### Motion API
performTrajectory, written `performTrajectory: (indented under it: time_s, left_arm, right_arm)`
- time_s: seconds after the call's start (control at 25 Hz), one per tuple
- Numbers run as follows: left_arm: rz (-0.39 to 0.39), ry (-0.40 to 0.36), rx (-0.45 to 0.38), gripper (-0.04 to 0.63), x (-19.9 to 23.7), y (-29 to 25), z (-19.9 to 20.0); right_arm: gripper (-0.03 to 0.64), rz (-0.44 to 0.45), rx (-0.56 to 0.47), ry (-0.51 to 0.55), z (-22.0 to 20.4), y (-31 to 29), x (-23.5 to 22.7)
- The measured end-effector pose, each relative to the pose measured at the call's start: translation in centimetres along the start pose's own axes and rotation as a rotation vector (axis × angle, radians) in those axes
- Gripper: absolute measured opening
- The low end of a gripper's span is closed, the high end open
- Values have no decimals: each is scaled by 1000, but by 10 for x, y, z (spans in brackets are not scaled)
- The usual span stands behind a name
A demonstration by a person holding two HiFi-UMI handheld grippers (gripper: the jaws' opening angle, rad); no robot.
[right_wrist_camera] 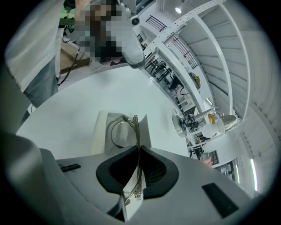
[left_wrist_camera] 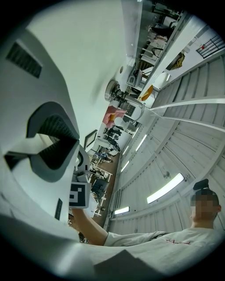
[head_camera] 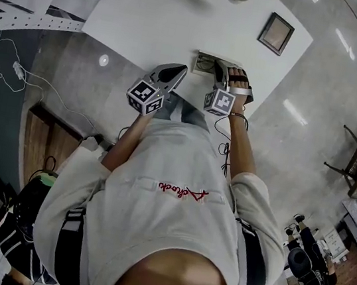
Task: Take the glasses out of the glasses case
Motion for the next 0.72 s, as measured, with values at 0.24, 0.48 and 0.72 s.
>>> performTrajectory:
  time_s: [0.24,0.48,0.72]
  left_arm:
    - [-23,-22,-11,-6,-5,-3,6]
    - [-49,-58,-30,-6,-13,-8,18]
    - [-62,-92,-53,-6,-22,-13,31]
  right_arm:
    - [25,-56,-11,7,3,19,-10]
    - [25,-98,9,-23,0,28,-21]
    - [25,-155,-59,-311,-6,39,-38]
Point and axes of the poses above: the fingertips, and each gripper's own axes: y backward along the fingers, x to its left, z out of its top, the point moved 2 cm from there along y, backward along the fingers, and after that the axes turned 15 degrees about y, right-handed, at the moved point
